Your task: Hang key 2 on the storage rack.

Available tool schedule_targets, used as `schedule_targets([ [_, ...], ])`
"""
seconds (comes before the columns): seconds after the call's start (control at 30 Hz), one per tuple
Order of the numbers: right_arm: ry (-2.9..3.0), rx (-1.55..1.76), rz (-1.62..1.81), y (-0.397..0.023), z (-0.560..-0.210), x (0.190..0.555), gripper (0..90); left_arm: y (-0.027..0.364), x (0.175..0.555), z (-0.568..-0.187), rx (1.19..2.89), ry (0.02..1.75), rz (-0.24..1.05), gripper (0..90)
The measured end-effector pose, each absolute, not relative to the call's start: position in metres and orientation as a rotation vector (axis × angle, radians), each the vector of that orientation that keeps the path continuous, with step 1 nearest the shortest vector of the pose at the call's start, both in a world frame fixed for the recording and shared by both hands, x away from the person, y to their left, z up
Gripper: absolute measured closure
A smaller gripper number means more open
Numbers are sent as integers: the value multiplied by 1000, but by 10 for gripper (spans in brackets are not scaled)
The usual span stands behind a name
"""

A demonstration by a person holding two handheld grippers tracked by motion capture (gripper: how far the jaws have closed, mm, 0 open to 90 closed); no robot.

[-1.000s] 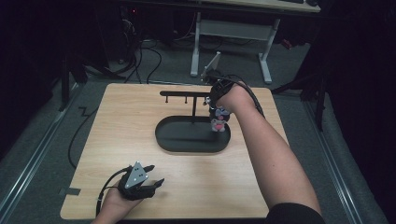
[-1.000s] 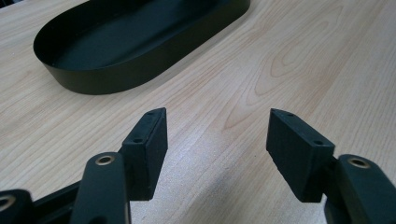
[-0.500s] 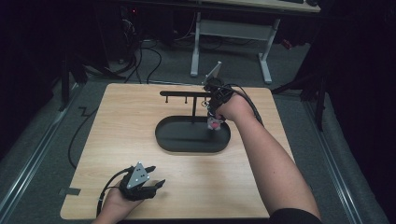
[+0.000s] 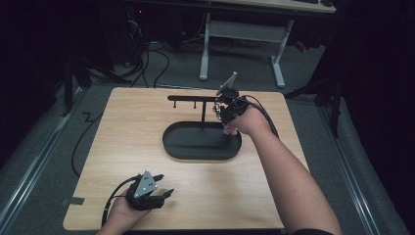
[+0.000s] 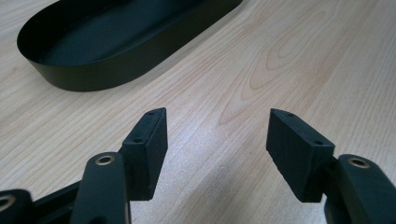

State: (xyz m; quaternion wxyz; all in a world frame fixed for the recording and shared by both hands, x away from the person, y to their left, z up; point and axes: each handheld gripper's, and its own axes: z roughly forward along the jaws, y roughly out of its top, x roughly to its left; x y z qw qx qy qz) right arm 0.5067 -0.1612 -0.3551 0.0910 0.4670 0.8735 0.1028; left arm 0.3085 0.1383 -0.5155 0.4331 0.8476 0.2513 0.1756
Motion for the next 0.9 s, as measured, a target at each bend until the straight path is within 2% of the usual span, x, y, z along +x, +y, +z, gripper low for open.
schedule_targets([
  [0.57,2562,1349,471,-169,-391,461,690,135,309,-516,2125,619,435,393],
  [0.9,2467,1309,662,-175,-413,429,539,133,310,-518,2125,616,432,393],
])
